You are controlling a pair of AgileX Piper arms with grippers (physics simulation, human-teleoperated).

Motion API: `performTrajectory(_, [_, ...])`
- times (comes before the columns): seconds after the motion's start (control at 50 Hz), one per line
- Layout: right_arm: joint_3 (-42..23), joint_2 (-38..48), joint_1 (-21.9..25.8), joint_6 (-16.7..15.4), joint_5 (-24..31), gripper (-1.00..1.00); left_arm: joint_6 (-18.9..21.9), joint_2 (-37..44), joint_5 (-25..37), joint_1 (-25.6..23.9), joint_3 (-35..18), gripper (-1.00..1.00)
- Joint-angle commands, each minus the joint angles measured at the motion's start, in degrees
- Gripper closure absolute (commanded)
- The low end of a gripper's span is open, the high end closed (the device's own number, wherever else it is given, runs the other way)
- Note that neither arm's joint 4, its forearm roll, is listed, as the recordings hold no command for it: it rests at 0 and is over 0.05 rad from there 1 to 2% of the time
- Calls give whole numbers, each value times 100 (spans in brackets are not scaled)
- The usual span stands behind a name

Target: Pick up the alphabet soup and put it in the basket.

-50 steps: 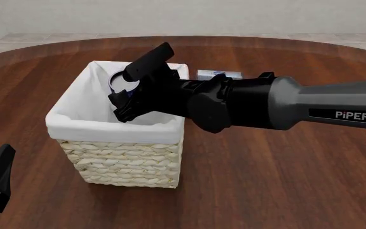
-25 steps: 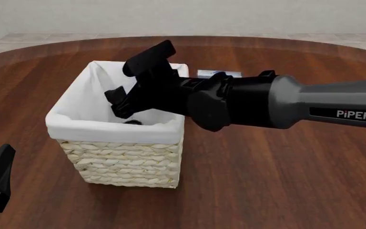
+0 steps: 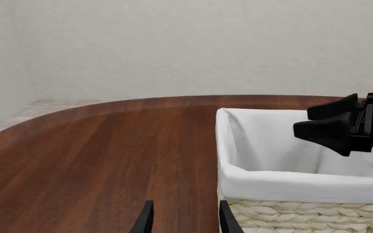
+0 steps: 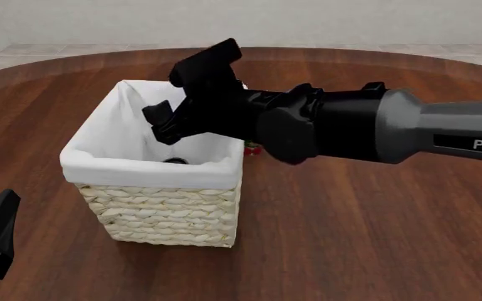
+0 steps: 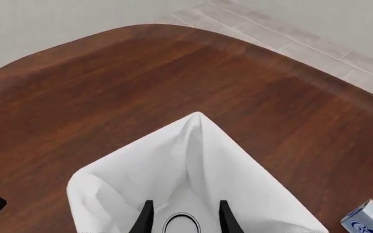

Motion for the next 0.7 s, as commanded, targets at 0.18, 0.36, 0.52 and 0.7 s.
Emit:
performTrajectory(0.18, [146, -656, -91, -182, 184, -100, 0, 0, 0, 1, 0, -100])
performTrajectory(0.36, [240, -1053, -145, -292, 286, -100, 0, 0, 0, 0, 0, -100])
performTrajectory(0.52, [321, -1366, -219, -359, 337, -100, 0, -1, 0, 1, 0, -100])
performTrajectory(0.7, [538, -1741, -291, -397, 352, -100, 0, 0, 0, 0, 0, -100])
